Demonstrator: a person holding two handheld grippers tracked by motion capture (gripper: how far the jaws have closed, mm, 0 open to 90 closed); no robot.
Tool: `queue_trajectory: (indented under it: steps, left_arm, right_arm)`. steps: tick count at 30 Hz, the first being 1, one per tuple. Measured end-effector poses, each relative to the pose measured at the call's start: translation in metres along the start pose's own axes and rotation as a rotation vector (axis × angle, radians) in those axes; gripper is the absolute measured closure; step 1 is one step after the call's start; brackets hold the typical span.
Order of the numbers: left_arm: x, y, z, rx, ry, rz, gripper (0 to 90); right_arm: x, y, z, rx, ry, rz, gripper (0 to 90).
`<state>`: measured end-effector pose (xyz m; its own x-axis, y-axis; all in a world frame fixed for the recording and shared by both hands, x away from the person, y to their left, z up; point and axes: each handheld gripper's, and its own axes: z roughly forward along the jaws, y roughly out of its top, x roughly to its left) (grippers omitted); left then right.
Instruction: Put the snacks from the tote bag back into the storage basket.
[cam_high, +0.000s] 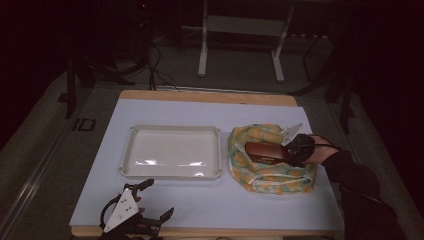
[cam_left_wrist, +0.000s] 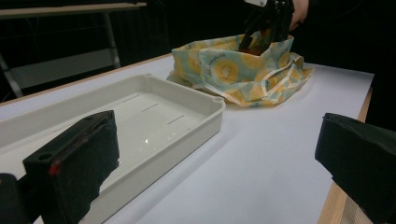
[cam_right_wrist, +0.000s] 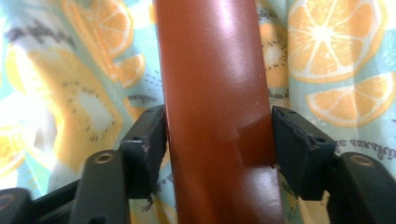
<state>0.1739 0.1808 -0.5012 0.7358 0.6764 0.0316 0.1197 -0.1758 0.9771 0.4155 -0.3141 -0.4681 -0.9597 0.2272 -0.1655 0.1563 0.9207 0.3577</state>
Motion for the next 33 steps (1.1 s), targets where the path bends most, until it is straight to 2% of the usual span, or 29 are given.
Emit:
queue_trajectory:
  steps: [5, 11, 25, 33]
  left_arm:
    - [0.000, 0.000, 0.000, 0.001, 0.000, 0.001, 0.0]
    - [0.000, 0.000, 0.000, 0.000, 0.000, 0.000, 0.0]
    - [0.001, 0.000, 0.000, -0.003, 0.001, -0.006, 0.0]
    - [0.000, -0.001, 0.002, 0.020, -0.010, 0.004, 0.0]
  right_arm:
    - [0.001, -0.002, -0.003, -0.006, 0.015, -0.033, 42.2]
    - [0.000, -0.003, -0.011, -0.037, 0.023, -0.033, 42.7]
    - [-0.004, 0.001, -0.043, -0.074, -0.004, -0.026, 42.9]
    - [-0.005, 0.006, -0.062, -0.082, -0.024, -0.029, 42.9]
